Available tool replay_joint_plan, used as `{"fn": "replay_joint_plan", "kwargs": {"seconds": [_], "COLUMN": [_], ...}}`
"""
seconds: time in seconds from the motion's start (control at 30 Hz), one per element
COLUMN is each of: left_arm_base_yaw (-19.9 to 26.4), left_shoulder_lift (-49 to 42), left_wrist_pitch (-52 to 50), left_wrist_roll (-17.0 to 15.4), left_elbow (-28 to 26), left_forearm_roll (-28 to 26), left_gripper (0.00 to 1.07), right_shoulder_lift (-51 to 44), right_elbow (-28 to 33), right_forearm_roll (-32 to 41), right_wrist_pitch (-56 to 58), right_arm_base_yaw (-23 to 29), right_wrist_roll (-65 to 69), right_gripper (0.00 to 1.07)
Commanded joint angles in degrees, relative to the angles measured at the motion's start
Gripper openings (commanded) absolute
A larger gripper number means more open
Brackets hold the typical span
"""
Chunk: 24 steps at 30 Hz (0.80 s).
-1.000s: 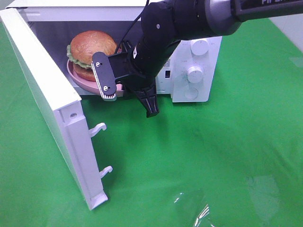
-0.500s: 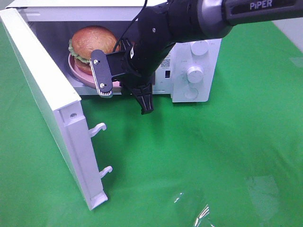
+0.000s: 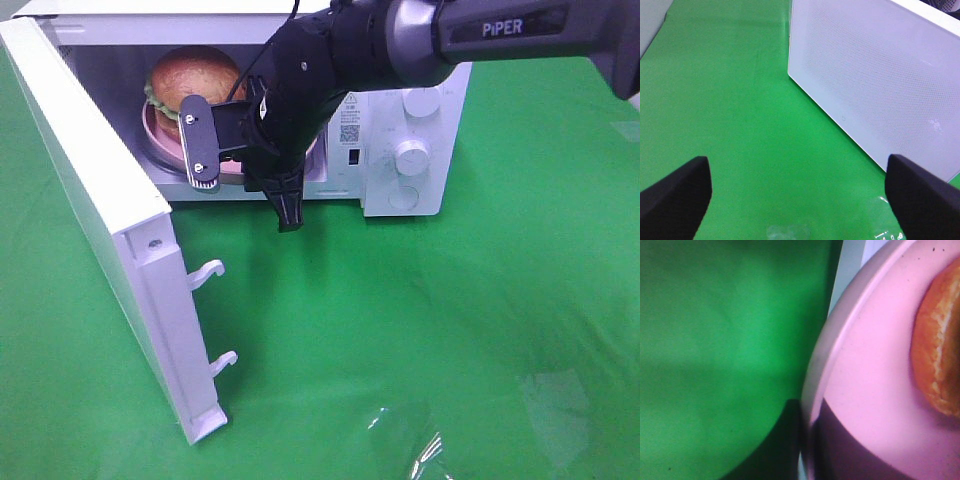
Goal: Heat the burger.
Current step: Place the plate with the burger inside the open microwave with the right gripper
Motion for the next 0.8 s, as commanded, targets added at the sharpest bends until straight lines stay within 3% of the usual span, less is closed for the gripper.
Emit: {"fn": "replay_joint_plan", "kwargs": {"seconds": [0.03, 0.57, 0.8], "left_arm_base_yaw": [0.1, 0.1, 0.1], "left_shoulder_lift": [-0.8, -0.8, -0.8], "left_wrist_pitch": [-0.5, -0.5, -0.5], "left_wrist_roll": [-0.1, -0.1, -0.1], "left_elbow": [0.2, 0.2, 0.2], "left_forearm_roll": [-0.5, -0.5, -0.5], "left_gripper": [0.86, 0.86, 0.86], "right_shoulder_lift": [0.3, 6.8, 6.9], "right_elbow": [-2.8, -14.6, -15.0], "right_forearm_roll": [-0.9, -3.7, -3.7], "right_wrist_pitch": [-1.7, 2.8, 2.8], "right_arm_base_yaw": [-0.1, -0.1, -0.1], "right_wrist_roll": [0.9, 6.5, 4.7], "right_gripper": [0.0, 0.0, 0.0]}}
